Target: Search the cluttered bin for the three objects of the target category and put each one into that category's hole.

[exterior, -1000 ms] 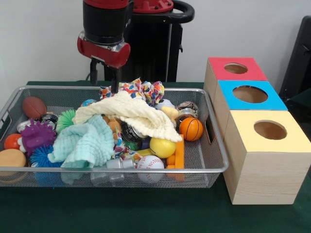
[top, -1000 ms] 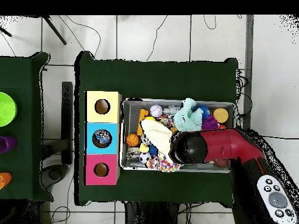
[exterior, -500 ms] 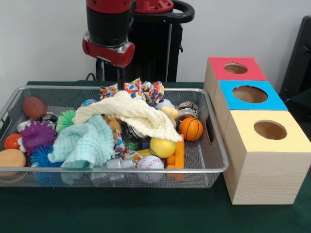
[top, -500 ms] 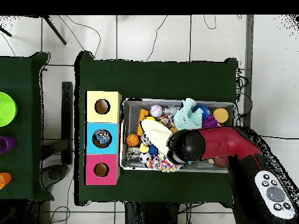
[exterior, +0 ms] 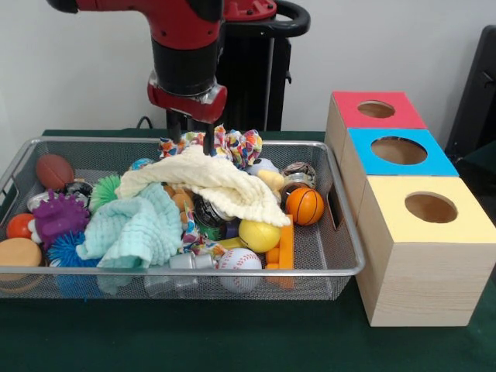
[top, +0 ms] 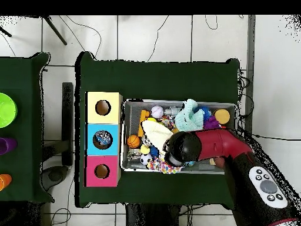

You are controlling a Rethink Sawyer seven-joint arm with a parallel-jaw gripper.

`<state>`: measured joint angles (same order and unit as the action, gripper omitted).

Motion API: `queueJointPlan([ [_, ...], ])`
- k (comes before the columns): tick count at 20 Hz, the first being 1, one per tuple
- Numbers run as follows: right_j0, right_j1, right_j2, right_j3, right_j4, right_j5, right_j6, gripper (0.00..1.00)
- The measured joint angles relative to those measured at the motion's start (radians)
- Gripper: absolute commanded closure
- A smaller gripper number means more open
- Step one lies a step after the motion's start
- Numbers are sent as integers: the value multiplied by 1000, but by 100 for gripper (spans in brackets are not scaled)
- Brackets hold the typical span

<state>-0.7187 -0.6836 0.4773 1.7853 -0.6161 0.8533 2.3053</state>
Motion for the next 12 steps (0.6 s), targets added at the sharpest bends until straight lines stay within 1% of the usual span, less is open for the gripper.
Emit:
queueJointPlan([
  [4,0,32,0,0,0,0,0,0],
  [12,0,64,0,0,0,0,0,0],
])
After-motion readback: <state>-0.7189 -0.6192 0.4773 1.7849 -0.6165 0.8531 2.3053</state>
